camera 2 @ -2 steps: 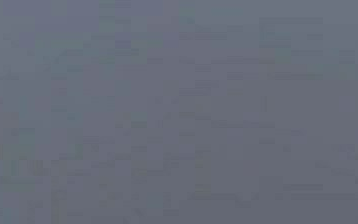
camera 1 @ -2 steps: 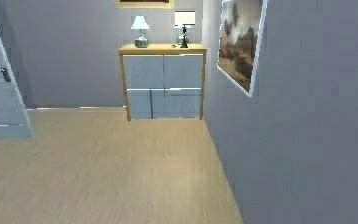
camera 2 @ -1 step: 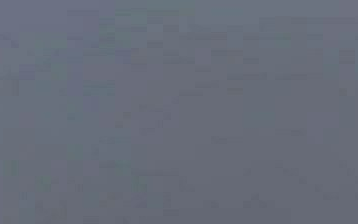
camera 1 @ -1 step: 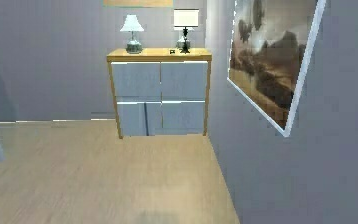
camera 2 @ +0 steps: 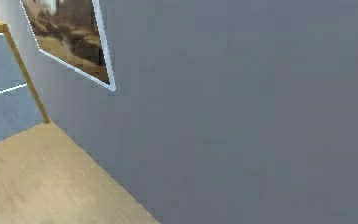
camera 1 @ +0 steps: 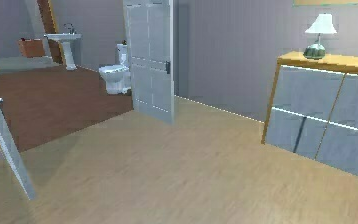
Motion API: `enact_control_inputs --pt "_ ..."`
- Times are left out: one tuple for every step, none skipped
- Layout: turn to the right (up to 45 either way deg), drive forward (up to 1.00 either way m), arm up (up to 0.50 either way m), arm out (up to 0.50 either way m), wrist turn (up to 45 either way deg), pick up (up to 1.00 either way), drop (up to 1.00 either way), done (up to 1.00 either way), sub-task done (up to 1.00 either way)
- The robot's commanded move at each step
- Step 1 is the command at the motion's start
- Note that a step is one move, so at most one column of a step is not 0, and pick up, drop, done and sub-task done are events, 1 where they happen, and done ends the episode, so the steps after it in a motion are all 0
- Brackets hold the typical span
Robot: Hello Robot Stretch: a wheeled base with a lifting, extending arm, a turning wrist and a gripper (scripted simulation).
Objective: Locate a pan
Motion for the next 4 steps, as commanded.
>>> enact_control_inputs --pt "-15.0 0.00 0.00 0.00 0.0 0.00 0.00 0.00 0.00" --pt "0.0 1.00 0.00 0.00 0.0 0.00 0.00 0.00 0.00" --pt "0.0 0.90 0.00 0.00 0.0 0.00 0.00 0.00 0.00" --pt "-33.0 0.00 0.00 0.00 0.0 0.00 0.00 0.00 0.00"
